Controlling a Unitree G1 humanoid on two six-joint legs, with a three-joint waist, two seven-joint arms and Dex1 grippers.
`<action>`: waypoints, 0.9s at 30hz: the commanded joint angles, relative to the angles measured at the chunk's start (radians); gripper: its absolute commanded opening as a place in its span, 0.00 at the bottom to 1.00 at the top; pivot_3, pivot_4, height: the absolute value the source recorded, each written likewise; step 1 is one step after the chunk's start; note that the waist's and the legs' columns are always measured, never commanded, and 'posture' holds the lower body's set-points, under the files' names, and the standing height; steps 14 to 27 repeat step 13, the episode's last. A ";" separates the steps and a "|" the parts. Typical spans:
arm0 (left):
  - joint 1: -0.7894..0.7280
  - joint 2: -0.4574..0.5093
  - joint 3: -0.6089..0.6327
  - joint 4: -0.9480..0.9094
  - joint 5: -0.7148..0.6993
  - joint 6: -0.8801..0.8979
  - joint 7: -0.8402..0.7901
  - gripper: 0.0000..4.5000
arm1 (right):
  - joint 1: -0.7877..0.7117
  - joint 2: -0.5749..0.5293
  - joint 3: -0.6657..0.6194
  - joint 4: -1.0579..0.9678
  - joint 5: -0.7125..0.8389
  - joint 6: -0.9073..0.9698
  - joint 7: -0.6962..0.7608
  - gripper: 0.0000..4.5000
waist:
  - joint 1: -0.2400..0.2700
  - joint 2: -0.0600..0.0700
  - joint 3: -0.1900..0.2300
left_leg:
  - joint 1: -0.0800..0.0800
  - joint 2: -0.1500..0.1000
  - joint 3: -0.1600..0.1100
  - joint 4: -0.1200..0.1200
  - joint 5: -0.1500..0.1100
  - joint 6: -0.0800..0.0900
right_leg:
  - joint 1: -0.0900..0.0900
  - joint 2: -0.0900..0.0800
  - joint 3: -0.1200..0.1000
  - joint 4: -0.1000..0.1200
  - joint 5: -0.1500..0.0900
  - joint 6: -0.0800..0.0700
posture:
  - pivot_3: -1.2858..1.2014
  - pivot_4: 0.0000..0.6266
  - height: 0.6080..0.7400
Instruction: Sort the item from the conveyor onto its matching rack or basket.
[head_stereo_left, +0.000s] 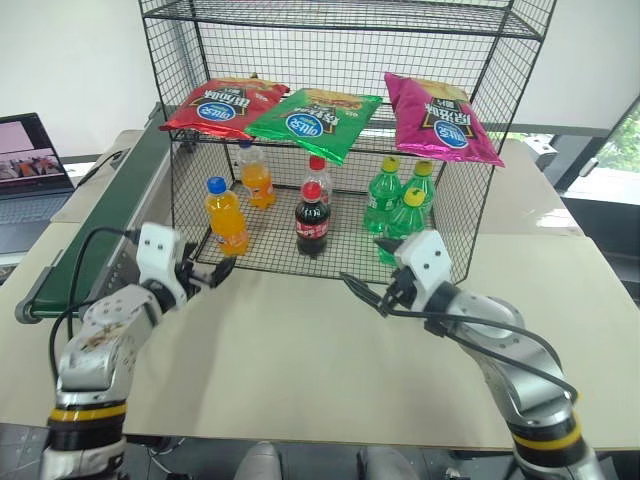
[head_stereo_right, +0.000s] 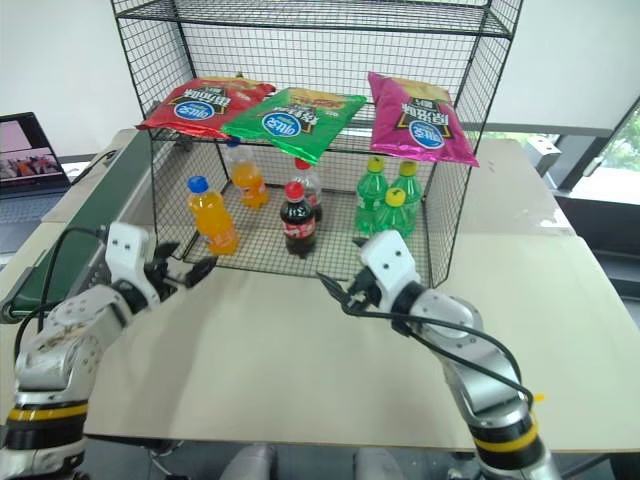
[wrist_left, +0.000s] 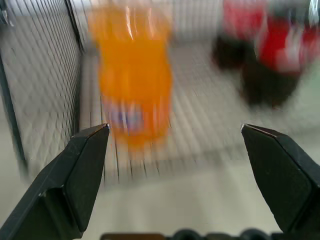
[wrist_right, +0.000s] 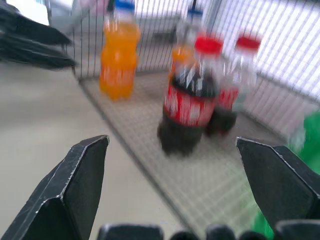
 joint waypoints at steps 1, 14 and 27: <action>0.039 0.044 -0.069 -0.050 0.070 -0.109 -0.068 1.00 | 0.070 -0.016 -0.049 -0.035 0.001 -0.059 0.005 1.00 | 0.006 0.000 0.000 | 0.000 0.000 0.000 0.000 0.000 0.000 | 0.001 0.000 0.000 -0.002 0.000 0.000 | 0.52 0.24 1.00; 0.010 -0.109 -0.167 0.089 0.181 -0.289 -0.011 1.00 | 0.284 0.130 -0.087 0.011 -0.148 -0.148 -0.246 1.00 | 0.005 0.001 0.000 | -0.001 0.000 0.000 -0.001 0.000 0.000 | 0.002 0.000 0.001 -0.006 0.000 0.000 | 0.52 0.24 1.00; 0.010 -0.109 -0.167 0.089 0.181 -0.289 -0.011 1.00 | 0.284 0.130 -0.087 0.011 -0.148 -0.148 -0.246 1.00 | 0.005 0.001 0.000 | -0.001 0.000 0.000 -0.001 0.000 0.000 | 0.002 0.000 0.001 -0.006 0.000 0.000 | 0.52 0.24 1.00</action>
